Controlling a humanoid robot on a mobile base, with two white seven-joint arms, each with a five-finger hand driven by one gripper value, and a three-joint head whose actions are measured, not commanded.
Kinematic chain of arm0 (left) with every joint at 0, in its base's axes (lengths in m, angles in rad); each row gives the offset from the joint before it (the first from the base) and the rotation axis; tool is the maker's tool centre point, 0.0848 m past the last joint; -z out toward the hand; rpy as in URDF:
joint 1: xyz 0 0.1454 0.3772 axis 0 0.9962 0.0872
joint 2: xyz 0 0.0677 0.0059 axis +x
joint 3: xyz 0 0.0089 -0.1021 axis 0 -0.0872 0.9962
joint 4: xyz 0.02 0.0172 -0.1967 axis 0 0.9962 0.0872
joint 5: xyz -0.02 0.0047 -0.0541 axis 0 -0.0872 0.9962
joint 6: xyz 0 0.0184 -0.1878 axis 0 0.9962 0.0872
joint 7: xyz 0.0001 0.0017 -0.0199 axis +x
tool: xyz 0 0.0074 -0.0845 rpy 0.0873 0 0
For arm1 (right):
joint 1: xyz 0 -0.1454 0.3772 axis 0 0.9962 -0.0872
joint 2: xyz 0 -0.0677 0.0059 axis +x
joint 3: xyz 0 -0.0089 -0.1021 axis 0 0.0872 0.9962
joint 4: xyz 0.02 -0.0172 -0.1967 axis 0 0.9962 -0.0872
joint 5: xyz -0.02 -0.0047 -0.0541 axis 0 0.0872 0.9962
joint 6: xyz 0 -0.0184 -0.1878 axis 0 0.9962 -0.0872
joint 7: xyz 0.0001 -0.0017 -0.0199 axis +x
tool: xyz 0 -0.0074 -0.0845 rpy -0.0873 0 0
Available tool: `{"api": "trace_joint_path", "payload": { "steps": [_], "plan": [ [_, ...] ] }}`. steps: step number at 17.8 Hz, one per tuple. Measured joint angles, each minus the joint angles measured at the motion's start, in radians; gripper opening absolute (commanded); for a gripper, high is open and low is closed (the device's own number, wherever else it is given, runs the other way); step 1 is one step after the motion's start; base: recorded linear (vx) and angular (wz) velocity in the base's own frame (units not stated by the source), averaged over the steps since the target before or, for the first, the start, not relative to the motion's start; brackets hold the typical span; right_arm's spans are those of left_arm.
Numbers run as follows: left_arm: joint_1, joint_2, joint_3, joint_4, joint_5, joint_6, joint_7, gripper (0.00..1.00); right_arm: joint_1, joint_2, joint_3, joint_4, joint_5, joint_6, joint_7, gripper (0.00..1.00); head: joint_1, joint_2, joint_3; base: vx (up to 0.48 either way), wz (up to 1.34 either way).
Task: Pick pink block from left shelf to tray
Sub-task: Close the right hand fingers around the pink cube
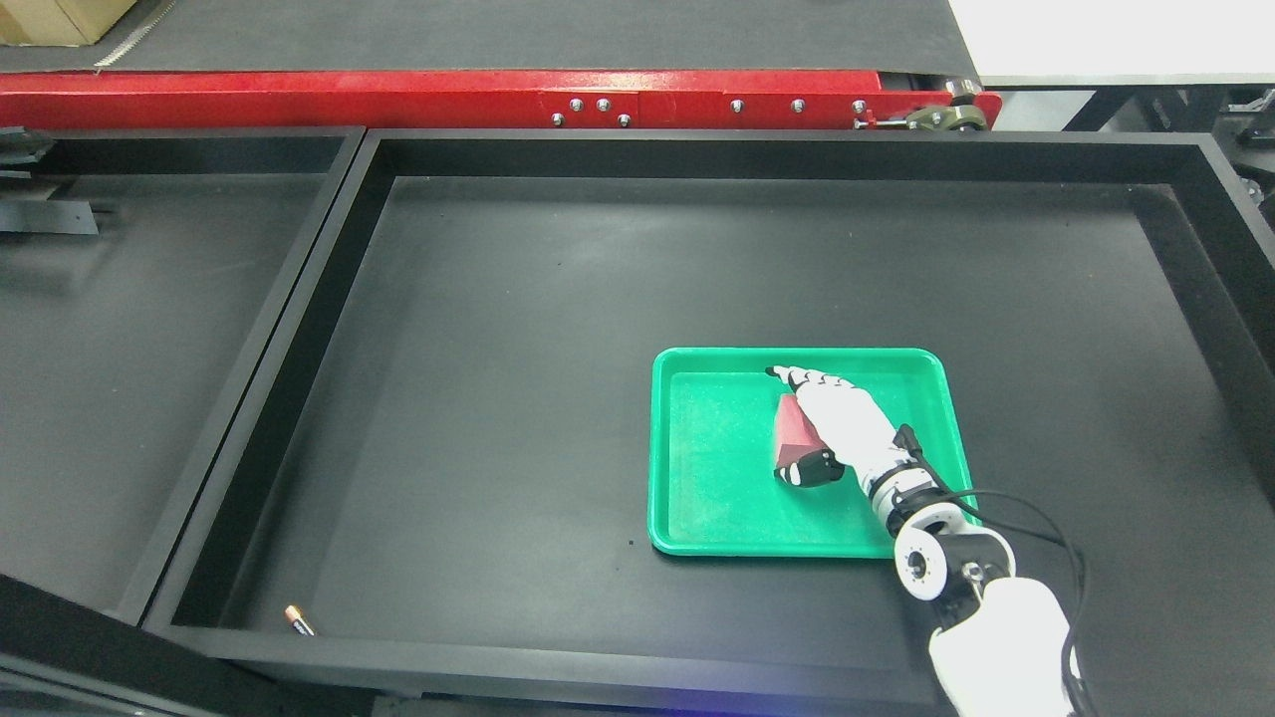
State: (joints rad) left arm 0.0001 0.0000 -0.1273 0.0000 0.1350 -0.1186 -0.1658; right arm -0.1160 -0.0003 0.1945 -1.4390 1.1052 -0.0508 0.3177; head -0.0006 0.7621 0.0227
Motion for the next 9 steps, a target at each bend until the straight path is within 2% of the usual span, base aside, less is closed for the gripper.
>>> {"api": "trace_joint_path", "payload": {
  "steps": [2,4,5,6,9],
  "plan": [
    [0.000,0.000,0.000,0.000,0.000,0.000,0.000,1.00,0.005,0.000,-0.001,0.002,0.000,0.004,0.011,0.80,0.0000,0.000,0.000,-0.006,0.00],
    [0.000,0.000,0.000,0.000,0.000,0.000,0.000,1.00,0.010,0.000,-0.002,0.004,0.000,0.009,0.013,0.67,0.0000,0.000,0.000,0.000,0.00],
    [0.000,0.000,0.000,0.000,0.000,0.000,0.000,1.00,0.011,0.000,-0.003,0.005,0.001,0.010,0.019,0.58,0.0000,0.000,0.000,0.000,0.00],
    [0.000,0.000,0.000,0.000,0.000,0.000,0.000,1.00,0.013,0.000,-0.004,0.006,0.001,0.010,0.021,0.44,0.0000,0.000,0.000,0.000,0.00],
    [0.000,0.000,0.000,0.000,0.000,0.000,0.000,1.00,0.015,0.000,-0.010,0.007,0.000,0.013,0.023,0.16,0.0000,0.000,0.000,0.000,0.00]
  ]
}}
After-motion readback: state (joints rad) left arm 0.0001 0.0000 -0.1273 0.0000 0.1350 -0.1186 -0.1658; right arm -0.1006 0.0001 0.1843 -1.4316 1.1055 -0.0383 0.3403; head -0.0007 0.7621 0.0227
